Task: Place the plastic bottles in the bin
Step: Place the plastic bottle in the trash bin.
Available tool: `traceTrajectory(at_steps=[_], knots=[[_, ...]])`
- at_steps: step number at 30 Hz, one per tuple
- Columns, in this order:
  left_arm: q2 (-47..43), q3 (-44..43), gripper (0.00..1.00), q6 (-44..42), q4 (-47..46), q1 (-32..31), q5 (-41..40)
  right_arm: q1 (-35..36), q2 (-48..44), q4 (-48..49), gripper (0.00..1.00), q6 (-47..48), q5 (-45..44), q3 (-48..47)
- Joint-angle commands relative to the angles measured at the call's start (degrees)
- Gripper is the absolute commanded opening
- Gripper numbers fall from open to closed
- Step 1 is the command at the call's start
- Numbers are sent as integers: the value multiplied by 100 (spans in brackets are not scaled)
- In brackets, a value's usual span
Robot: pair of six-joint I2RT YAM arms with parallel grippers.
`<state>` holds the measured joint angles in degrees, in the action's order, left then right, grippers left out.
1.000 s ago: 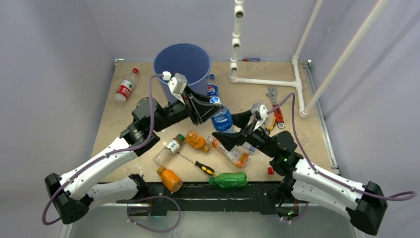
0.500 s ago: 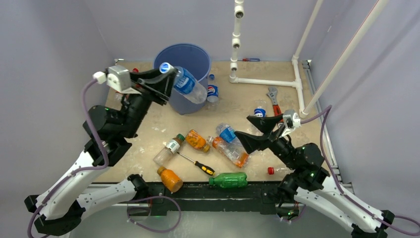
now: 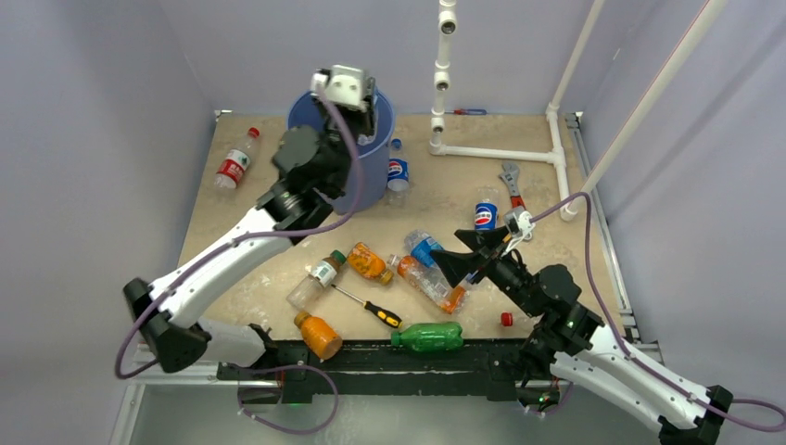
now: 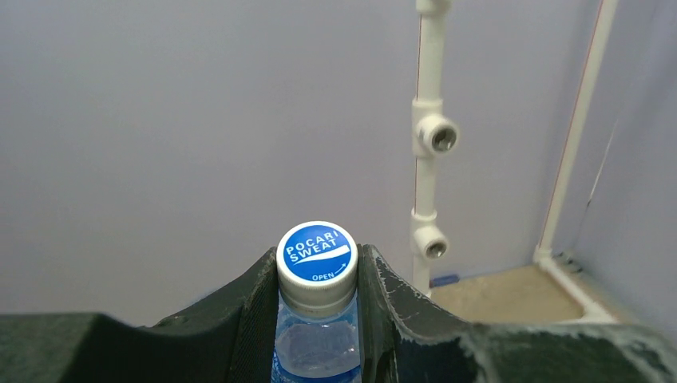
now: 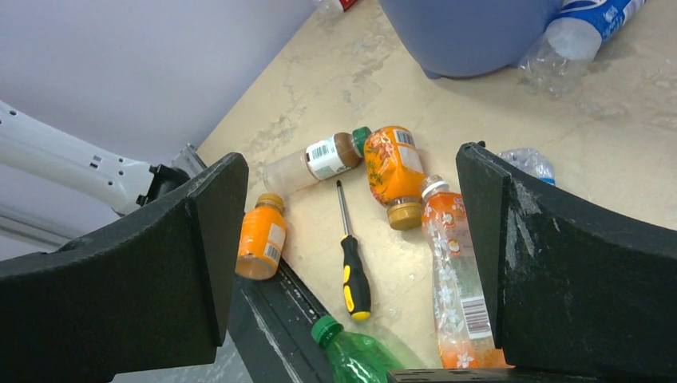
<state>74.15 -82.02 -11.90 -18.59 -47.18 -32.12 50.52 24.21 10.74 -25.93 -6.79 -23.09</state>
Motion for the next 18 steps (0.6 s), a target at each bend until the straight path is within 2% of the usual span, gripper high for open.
traceTrajectory(at_steps=[1,7,14,18], knots=[[605,-428,0,-258,86,276,-293,19,23,26,99,-195,-213,20],[1234,-561,0,1023,773,1217,444,19,-11,-220,99,-211,-288,-87],[1498,-283,0,1444,858,1334,1223,19,-28,-228,99,-202,-343,-82],[1652,-271,0,1526,1004,1349,1404,19,53,-192,99,-185,-298,-120]])
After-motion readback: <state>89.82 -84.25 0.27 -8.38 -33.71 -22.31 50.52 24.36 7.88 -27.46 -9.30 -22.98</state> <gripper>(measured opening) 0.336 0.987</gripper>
